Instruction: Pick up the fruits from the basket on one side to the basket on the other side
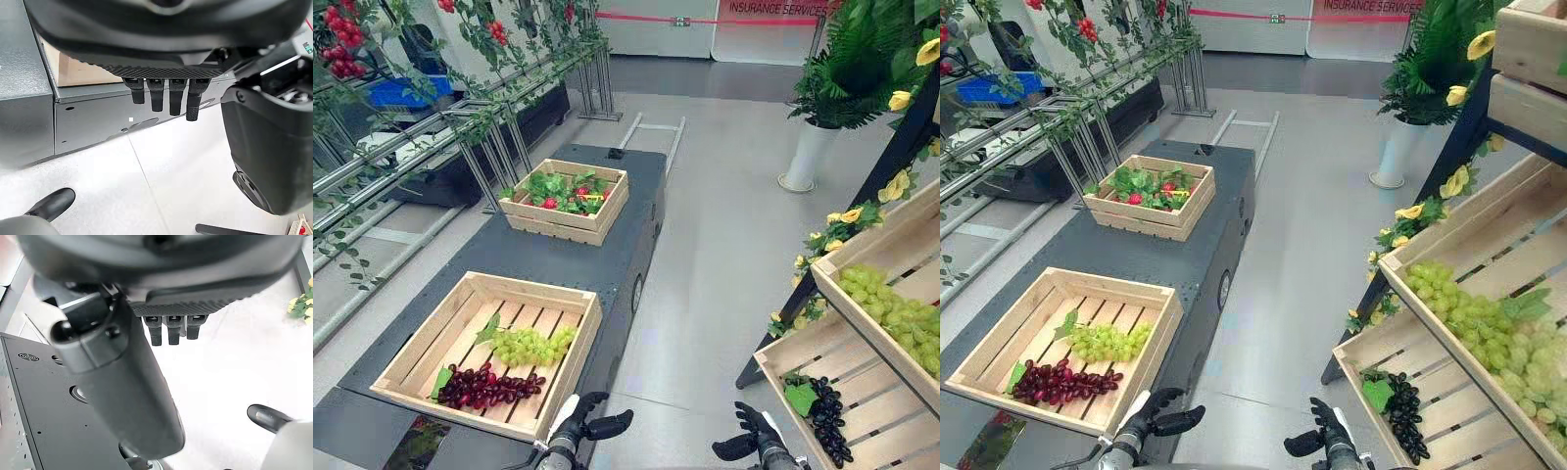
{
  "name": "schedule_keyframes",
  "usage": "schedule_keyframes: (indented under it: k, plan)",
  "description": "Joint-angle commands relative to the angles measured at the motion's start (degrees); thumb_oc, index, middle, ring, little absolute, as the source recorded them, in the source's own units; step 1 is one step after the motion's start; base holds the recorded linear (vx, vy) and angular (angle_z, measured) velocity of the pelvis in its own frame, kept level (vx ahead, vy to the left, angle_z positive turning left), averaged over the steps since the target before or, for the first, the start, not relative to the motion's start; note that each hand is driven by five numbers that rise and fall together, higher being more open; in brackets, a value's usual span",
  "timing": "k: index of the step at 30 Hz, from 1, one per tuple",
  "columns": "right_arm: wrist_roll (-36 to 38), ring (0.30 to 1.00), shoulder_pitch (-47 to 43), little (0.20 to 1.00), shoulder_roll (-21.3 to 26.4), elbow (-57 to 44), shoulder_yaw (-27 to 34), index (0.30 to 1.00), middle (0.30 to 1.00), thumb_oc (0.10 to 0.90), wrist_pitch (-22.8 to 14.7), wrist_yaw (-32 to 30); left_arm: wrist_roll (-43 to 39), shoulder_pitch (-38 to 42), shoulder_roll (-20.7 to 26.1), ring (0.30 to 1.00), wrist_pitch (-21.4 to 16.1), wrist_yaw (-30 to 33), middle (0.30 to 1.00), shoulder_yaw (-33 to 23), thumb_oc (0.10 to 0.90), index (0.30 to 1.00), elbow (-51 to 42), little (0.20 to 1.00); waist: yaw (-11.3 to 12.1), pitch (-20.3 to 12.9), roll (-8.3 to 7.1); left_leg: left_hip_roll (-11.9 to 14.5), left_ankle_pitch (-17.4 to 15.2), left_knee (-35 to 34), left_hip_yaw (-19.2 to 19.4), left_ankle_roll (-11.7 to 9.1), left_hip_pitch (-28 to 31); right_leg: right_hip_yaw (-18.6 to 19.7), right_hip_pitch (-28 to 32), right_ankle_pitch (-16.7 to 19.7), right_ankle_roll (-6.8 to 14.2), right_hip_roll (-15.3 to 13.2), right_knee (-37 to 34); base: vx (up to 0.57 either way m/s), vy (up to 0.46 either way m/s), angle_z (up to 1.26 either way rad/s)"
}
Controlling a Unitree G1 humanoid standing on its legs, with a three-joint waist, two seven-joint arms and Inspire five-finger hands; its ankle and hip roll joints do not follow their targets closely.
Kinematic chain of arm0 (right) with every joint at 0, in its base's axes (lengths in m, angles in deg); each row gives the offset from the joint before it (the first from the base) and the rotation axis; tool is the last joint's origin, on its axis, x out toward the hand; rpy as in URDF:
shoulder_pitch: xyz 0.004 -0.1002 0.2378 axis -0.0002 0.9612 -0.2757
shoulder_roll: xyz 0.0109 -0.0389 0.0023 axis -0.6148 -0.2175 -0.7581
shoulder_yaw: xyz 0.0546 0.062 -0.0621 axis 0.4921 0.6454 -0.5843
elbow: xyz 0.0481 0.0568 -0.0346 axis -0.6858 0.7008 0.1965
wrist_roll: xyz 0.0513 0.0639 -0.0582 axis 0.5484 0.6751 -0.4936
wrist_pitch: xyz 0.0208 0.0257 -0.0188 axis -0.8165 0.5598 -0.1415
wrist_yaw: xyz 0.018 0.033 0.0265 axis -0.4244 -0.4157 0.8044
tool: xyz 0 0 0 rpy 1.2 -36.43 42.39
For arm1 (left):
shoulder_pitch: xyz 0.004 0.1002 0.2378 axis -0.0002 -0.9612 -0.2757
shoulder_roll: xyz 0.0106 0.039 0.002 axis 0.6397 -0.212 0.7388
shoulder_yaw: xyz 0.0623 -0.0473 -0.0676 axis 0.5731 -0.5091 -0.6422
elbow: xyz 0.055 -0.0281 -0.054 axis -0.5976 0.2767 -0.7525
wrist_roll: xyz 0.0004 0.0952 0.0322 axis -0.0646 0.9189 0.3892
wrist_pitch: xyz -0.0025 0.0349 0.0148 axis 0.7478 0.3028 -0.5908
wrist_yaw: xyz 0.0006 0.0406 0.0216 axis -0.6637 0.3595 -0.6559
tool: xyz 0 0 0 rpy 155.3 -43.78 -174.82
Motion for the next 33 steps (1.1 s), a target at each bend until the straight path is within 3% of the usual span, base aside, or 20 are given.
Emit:
schedule_keyframes:
  k: [1, 7, 13, 19, 28, 31, 33]
  plan:
    - [-1.8, 0.900, -4.7, 0.900, 0.8, 1.4, -2.1, 0.900, 0.900, 0.800, -2.7, 0.3, 1.7, 4.6, -1.2, 0.900, -5.6, 0.4, 0.900, 1.2, 0.800, 0.900, 1.5, 0.900, 0.0, 1.1, -1.05, -3.5, -8.4, 0.5, -0.7, 1.5, 1.7, -2.2, 0.8, -3.1, 1.5, -1.0, 1.4, 0.09, 0.024, 0.02]
    - [-0.5, 0.900, -5.1, 0.900, 1.1, 0.3, -2.5, 0.900, 0.900, 0.800, -3.5, 1.9, -1.4, 4.9, -0.8, 0.900, -5.8, -1.5, 0.900, 1.2, 0.800, 0.900, 0.3, 0.900, 0.0, 1.6, -0.89, -3.5, -8.3, 0.5, -0.7, 1.5, 1.5, -2.1, 0.5, -3.0, 1.5, -1.1, 1.6, 0.00, 0.000, 0.00]
    - [3.1, 0.900, -5.0, 0.900, 1.3, -0.7, -2.3, 0.900, 0.900, 0.800, -3.8, 6.7, -0.9, 4.6, -0.6, 0.900, -5.3, -0.9, 0.900, 1.0, 0.800, 0.900, 0.4, 0.900, -0.1, 1.8, -0.98, -3.5, -8.2, 0.5, -0.6, 1.5, 1.6, -2.0, 0.5, -2.8, 1.6, -1.1, 1.6, 0.00, 0.000, 0.00]
    - [2.6, 0.900, -5.0, 0.900, 1.0, -0.9, -3.0, 0.900, 0.900, 0.800, -4.7, 7.1, 0.1, 4.4, -0.8, 0.900, -5.1, -0.4, 0.900, 0.5, 0.800, 0.900, 0.9, 0.900, -0.3, 1.7, -1.17, -3.3, -8.2, 0.5, -0.2, 1.6, 1.6, -1.5, 0.3, -2.8, 1.5, -1.0, 2.0, 0.00, 0.000, 0.00]
    - [5.8, 0.900, -5.4, 0.900, 1.2, -2.3, -2.5, 0.900, 0.900, 0.800, -9.2, 6.9, 6.2, 5.2, -0.2, 0.900, -8.1, 4.1, 0.900, 2.6, 0.800, 0.900, -0.4, 0.900, -0.6, 1.7, -1.09, -3.3, -8.2, 0.5, 0.0, 1.7, 1.7, -1.0, 0.3, -2.8, 1.5, -0.9, 2.3, 0.00, 0.000, 0.00]
    - [5.4, 0.900, -5.7, 0.900, 1.4, -4.5, -3.2, 0.900, 0.900, 0.800, -13.5, 5.9, 7.9, 5.5, 0.6, 0.900, -9.2, 5.2, 0.900, 3.9, 0.800, 0.900, -1.1, 0.900, -0.7, 1.5, -1.04, -3.3, -8.1, 0.5, 0.1, 1.7, 1.6, -0.8, 0.1, -2.8, 1.6, -0.9, 2.4, 0.00, 0.000, 0.00]
    - [7.2, 0.900, -6.1, 0.900, 1.7, -6.8, -3.6, 0.900, 0.900, 0.800, -14.1, 6.2, 8.9, 5.8, 0.9, 0.900, -9.5, 6.1, 0.900, 4.8, 0.800, 0.900, -1.8, 0.900, -0.8, 1.8, -1.04, -3.3, -8.0, 0.5, 0.1, 1.7, 1.4, -0.8, -0.2, -2.9, 1.6, -1.0, 2.7, 0.00, 0.000, 0.00]
